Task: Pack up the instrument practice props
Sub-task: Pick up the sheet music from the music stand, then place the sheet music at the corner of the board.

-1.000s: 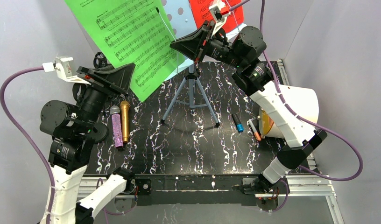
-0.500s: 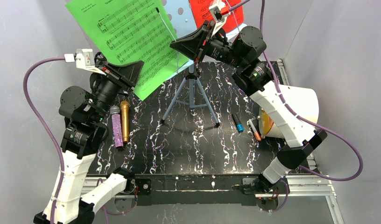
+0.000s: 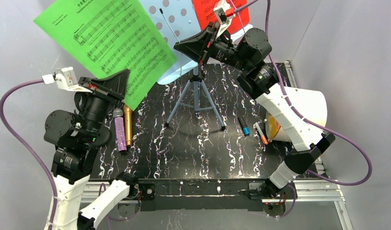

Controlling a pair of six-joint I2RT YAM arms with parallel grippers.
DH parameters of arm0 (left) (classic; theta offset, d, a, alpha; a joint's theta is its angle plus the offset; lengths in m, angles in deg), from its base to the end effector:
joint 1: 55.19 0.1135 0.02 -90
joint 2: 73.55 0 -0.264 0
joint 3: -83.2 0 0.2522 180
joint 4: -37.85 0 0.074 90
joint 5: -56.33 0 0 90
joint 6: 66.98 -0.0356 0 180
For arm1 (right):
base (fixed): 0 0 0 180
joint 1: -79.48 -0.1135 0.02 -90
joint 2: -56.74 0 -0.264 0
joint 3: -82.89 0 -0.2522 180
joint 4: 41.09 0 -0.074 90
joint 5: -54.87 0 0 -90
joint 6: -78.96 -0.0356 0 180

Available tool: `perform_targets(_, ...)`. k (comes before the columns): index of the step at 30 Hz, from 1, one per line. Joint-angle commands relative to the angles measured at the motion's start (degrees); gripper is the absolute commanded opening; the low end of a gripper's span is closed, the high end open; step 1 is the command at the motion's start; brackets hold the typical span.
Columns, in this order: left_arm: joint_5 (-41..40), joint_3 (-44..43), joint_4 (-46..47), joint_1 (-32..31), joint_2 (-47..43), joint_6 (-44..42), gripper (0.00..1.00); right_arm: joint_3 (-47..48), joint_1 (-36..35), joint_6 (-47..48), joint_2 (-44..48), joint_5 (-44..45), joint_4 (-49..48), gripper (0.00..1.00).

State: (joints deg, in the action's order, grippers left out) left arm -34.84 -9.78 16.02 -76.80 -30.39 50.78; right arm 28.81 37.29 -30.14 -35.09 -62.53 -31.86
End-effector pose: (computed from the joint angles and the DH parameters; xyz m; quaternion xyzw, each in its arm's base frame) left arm 0.0811 -0.0313 0.5382 -0.0364 0.5139 -0.3532 0.7810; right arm 0.2358 0.2359 0.5631 -0.3002 0.4725 0.5270 0.6394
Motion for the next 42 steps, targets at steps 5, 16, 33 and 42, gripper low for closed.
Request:
perform_targets(5, -11.92, 0.51, -9.16, -0.28, -6.37, -6.33, 0.00, -0.95, 0.88, 5.10, 0.21, 5.63, 0.05, 0.01)
perform_targets(16, -18.85, 1.27, -20.07, -0.28, -12.33, -8.61, 0.00, -1.23, 0.86, 5.76, -1.07, 7.52, -0.03, 0.12)
perform_targets(33, -12.73, 12.96, -13.28, -0.28, -4.81, -4.15, 0.00, -6.07, 0.88, 7.65, 2.01, 7.15, -1.78, 0.48)
perform_targets(42, -12.63, 18.41, -3.59, -0.28, 2.07, -1.17, 0.00, -17.30, 0.88, 9.26, 10.44, 7.79, -5.18, 0.71)
